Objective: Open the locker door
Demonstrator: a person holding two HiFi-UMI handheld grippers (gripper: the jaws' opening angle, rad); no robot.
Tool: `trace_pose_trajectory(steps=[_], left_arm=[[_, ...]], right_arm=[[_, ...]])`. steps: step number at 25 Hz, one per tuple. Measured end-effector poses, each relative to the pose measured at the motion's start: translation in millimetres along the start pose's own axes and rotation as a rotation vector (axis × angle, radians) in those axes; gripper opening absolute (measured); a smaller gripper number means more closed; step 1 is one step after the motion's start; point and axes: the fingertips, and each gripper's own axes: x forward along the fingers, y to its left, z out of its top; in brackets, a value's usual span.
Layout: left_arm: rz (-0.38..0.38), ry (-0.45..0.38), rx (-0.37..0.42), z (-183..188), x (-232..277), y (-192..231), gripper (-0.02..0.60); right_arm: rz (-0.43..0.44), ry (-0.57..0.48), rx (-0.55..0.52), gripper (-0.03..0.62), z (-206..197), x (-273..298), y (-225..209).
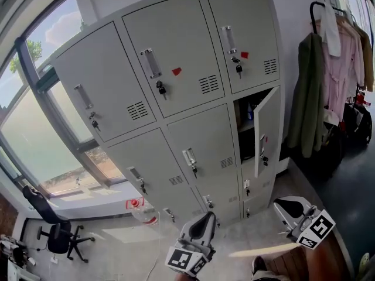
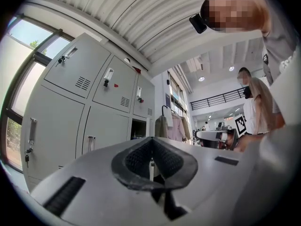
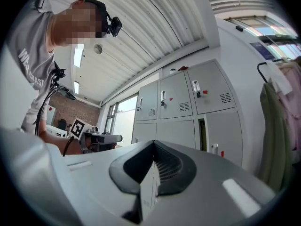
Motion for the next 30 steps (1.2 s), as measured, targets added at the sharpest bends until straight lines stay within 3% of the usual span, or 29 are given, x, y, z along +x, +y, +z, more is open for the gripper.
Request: trace_pose_trajectory(steps=[16, 30], left_arm=[[0.075, -0.03, 0.019, 24, -70, -89, 0.006], [0.157, -0.045, 0.035, 60, -160, -267, 0.006]], right_arm=[[0.055, -0.033, -0.015, -0.006, 38, -78, 66], [0.14, -0.02, -0.02, -0.006, 98, -238, 141]])
